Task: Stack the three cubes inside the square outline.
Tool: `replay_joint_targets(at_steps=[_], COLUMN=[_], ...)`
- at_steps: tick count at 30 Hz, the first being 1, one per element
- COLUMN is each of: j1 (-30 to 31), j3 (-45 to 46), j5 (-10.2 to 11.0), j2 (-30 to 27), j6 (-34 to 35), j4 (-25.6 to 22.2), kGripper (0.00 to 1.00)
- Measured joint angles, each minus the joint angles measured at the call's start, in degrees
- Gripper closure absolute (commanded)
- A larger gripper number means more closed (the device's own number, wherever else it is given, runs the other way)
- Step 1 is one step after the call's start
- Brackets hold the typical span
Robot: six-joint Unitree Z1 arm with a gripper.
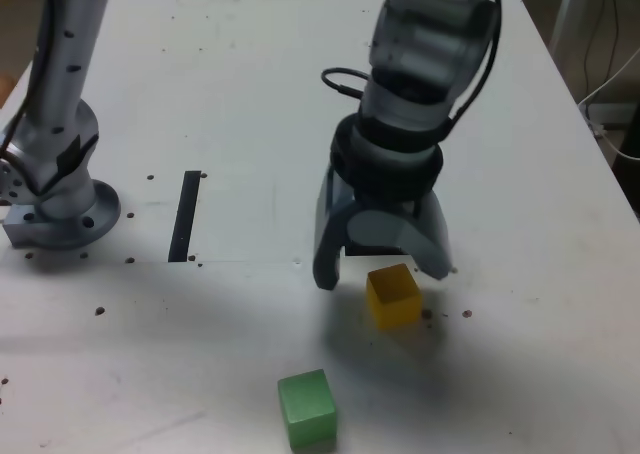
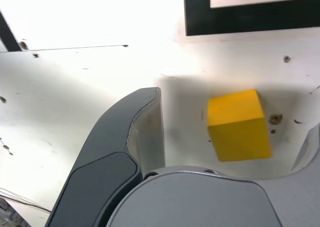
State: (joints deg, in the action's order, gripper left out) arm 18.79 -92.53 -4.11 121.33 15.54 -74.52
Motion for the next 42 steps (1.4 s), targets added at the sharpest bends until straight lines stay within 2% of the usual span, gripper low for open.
replay_joint_targets(at_steps=[5, 9, 12, 17, 20, 42], j1=[0.0, 0.0, 0.0, 0.0, 0.0, 0.0], j3=[-1.5, -2.3, -3.4, -4.7, -4.9, -4.8], j5=[-1.0, -1.7, -2.6, -3.2, -2.9, -2.6], j2=[2.6, 3.7, 5.0, 6.3, 6.5, 6.1], j6=[-0.5, -0.5, -0.6, -0.6, -0.7, -1.2], j4=[0.2, 0.1, -0.8, -1.8, -1.8, -1.7], kGripper=[0.08, 0.17, 0.32, 0.67, 0.77, 0.79])
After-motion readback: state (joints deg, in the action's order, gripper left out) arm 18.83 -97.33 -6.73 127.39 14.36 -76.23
